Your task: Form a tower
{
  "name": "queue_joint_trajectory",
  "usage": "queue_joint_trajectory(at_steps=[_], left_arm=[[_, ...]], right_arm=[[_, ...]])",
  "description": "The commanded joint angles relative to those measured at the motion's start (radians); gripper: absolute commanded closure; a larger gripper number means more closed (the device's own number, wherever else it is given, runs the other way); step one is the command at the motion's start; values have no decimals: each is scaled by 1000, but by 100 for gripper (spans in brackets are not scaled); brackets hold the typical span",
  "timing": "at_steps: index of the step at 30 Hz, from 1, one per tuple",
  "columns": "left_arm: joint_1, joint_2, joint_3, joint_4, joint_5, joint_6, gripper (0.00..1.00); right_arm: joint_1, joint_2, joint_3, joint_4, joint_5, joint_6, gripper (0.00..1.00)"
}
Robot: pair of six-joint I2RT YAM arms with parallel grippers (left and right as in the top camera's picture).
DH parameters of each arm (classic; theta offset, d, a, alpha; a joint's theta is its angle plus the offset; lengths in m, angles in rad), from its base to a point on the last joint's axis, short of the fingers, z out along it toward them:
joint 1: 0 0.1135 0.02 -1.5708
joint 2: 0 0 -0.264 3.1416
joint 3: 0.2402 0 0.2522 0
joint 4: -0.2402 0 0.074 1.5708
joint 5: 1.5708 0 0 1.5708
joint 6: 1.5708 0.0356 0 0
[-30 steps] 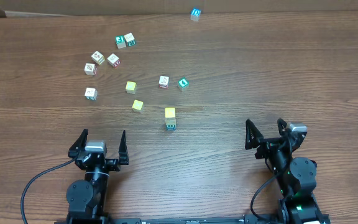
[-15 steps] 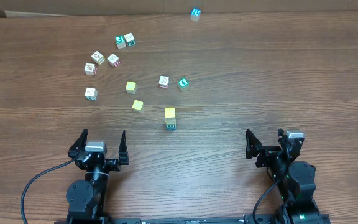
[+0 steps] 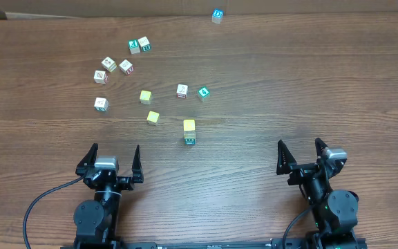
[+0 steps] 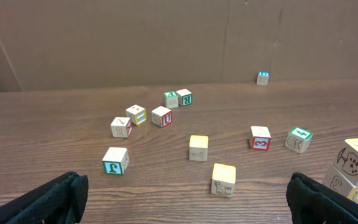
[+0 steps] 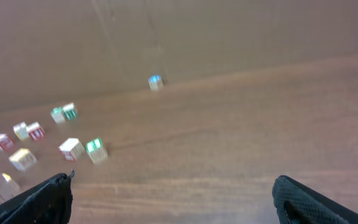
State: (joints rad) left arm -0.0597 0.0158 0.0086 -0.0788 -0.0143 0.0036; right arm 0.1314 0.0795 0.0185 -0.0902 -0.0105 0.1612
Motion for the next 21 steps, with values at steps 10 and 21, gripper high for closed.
queue_joint_trajectory(at_steps=[10, 21], left_arm=[[-6, -11, -4, 1, 5, 16, 1], [-6, -11, -4, 1, 5, 16, 0]], right_arm=[[-3, -77, -10, 4, 9, -13, 0], [-3, -77, -10, 3, 8, -13, 0]])
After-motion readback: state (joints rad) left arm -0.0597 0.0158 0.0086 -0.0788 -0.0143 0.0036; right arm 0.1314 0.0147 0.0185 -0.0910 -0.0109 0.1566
